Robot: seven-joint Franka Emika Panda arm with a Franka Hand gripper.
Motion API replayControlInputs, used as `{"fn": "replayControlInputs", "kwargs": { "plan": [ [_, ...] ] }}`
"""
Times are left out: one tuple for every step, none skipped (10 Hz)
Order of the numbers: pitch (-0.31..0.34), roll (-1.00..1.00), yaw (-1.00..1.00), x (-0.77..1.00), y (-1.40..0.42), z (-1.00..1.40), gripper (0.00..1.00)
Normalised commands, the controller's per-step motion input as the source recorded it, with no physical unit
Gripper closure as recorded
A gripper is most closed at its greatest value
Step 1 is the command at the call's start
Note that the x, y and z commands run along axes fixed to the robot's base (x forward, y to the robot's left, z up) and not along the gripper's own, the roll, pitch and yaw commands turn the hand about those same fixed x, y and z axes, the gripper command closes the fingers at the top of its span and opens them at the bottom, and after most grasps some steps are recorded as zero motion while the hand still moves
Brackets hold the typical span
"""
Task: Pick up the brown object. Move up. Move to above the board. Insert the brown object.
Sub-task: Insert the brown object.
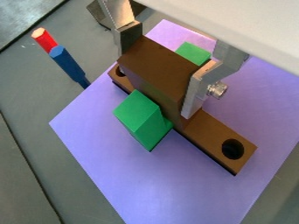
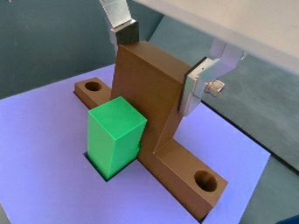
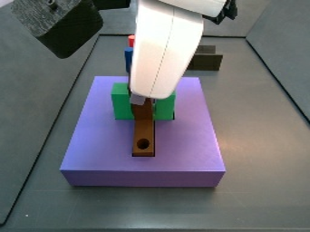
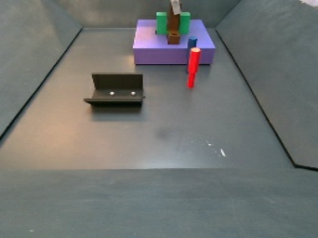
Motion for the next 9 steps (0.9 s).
{"fn": "replayControlInputs", "kwargs": {
  "plan": [
    [-0.087, -0.19, 0.10, 0.00, 0.00, -0.49, 1.00],
    [0.000, -0.23, 0.13, 0.00, 0.00, -0.65, 1.00],
    [0.120, -0.15, 0.17, 0.04, 0.00, -0.72, 1.00],
    [0.121, -0.16, 0.13, 0.05, 0.00, -0.71, 1.00],
    [0.079, -0.20, 0.07, 0.09, 0.00, -0.69, 1.00],
    [0.047, -0.21, 0.02, 0.10, 0.00, -0.70, 1.00],
    [0.021, -0.22, 0.00, 0.13, 0.00, -0.69, 1.00],
    [0.000, -0.17, -0.05, 0.11, 0.00, -0.37, 1.00],
    [0.000, 0.00, 0.00, 0.00, 0.00, 0.00, 1.00]
  ]
}}
